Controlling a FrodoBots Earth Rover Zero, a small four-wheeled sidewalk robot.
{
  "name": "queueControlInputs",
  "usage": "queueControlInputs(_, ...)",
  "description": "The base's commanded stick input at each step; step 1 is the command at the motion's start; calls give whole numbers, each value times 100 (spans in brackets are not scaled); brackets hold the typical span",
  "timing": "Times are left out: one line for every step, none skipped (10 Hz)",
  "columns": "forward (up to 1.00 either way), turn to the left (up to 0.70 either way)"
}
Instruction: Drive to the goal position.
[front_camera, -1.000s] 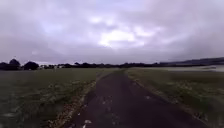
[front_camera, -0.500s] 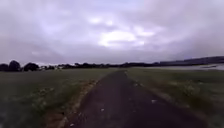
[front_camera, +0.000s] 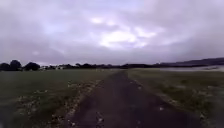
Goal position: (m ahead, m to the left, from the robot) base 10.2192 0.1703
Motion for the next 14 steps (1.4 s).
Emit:
queueControlInputs(50,0)
queueControlInputs(50,0)
queueControlInputs(50,0)
queueControlInputs(50,0)
queueControlInputs(50,0)
queueControlInputs(50,0)
queueControlInputs(50,0)
queueControlInputs(50,0)
queueControlInputs(50,0)
queueControlInputs(50,0)
queueControlInputs(50,0)
queueControlInputs(50,0)
queueControlInputs(50,0)
queueControlInputs(50,0)
